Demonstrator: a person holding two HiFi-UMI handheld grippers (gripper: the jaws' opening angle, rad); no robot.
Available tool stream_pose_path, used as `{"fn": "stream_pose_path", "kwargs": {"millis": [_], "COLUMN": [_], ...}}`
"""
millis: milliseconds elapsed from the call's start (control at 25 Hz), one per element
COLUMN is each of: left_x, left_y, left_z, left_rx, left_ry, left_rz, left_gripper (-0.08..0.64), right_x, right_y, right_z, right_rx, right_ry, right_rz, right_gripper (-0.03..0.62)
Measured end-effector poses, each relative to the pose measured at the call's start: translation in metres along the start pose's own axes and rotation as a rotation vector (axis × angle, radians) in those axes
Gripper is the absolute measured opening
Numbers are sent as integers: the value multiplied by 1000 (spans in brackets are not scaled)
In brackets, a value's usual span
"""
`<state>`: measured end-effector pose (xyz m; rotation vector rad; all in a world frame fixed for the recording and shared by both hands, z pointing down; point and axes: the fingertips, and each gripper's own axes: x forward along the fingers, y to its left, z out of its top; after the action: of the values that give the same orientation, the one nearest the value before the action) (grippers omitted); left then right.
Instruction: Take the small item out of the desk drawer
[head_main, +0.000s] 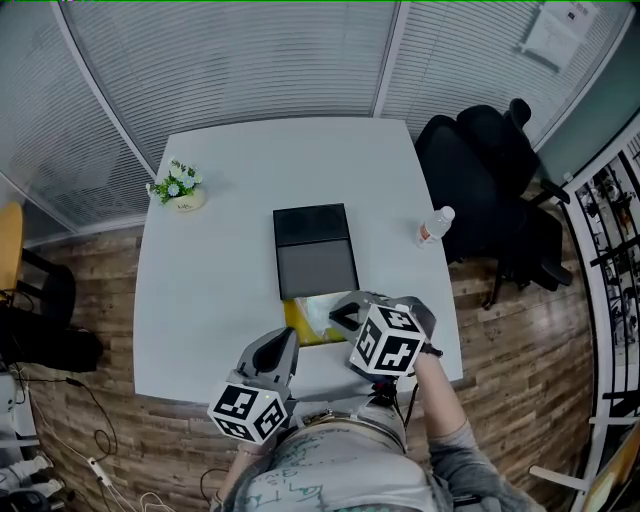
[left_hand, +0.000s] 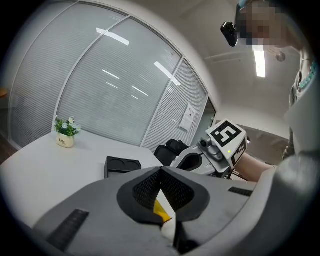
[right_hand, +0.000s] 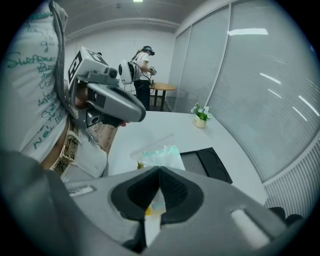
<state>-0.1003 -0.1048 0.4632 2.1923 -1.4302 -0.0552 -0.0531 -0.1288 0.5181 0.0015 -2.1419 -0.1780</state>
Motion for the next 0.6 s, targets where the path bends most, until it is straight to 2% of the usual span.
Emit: {"fn": "stream_pose_path", "kwargs": {"millis": [600], "left_x": [-2], "left_y": [-9], "left_z": [-8], "left_rx": [0], "left_ry": [10], "left_rz": [-3], "left_gripper": [-2], "right_x": [-16], "right_y": [4], "right_z": [6], "right_rx": [-5], "right_ry": [-23], "right_rz": [-16], "right_gripper": [3]}}
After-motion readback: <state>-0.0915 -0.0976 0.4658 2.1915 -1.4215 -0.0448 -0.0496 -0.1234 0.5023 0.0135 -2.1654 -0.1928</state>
